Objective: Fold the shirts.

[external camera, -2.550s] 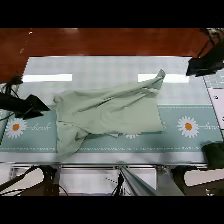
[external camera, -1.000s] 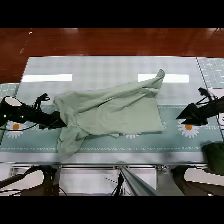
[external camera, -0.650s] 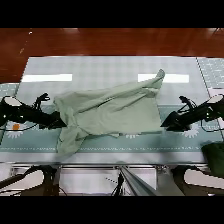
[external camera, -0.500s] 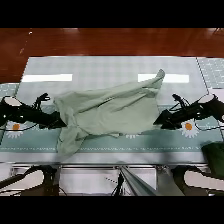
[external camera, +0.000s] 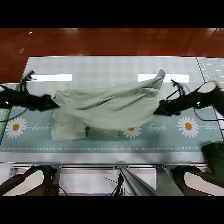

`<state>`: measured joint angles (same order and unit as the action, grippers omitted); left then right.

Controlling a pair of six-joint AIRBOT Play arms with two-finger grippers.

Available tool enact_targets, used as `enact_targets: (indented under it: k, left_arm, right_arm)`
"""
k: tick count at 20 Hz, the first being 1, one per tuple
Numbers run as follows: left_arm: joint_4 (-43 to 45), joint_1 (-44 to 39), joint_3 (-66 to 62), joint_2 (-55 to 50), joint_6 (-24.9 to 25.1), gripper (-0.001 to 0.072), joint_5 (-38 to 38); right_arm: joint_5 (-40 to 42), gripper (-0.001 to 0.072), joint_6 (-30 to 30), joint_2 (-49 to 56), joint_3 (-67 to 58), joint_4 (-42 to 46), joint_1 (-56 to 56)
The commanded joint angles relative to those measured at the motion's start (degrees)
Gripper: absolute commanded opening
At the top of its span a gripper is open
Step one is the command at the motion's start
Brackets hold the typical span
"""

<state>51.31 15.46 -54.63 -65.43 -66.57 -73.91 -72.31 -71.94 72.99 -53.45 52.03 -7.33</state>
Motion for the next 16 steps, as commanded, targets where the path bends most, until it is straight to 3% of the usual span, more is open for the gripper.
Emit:
enact_targets:
  k: [1, 4, 6, 9, 12, 16]
  left_arm:
    - [-6.49, 0.59, -14.97, 9.99, -0.11, 0.0016, 0.26]
    - [-6.75, 0.59, -31.10, 18.80, -0.15, 0.0016, 5.31]
    - [-6.71, 0.59, -39.01, 23.04, -2.71, 0.0016, 10.80]
    - [-5.68, 0.59, -47.80, 27.08, -3.78, 0.0016, 13.60]
    - [-1.66, 0.59, -55.19, 29.97, -6.75, 0.0016, 11.10]
    - [7.76, 0.59, -64.43, 31.23, -15.76, 0.0016, -3.65]
  right_arm:
    - [-1.07, 0.0024, 0.63, -11.13, -13.84, -0.70, -2.51]
    - [7.43, 0.0024, -1.88, -20.85, -27.69, -0.42, -4.96]
    - [12.44, 0.0023, -5.11, -25.18, -35.63, -0.26, -6.32]
    - [13.94, 0.0023, -7.91, -28.65, -45.79, 3.89, -6.88]
    - [11.10, 0.0023, -11.74, -30.84, -53.29, 10.88, -6.88]
    - [-0.98, 0.0023, -15.47, -33.42, -59.36, 19.10, -6.88]
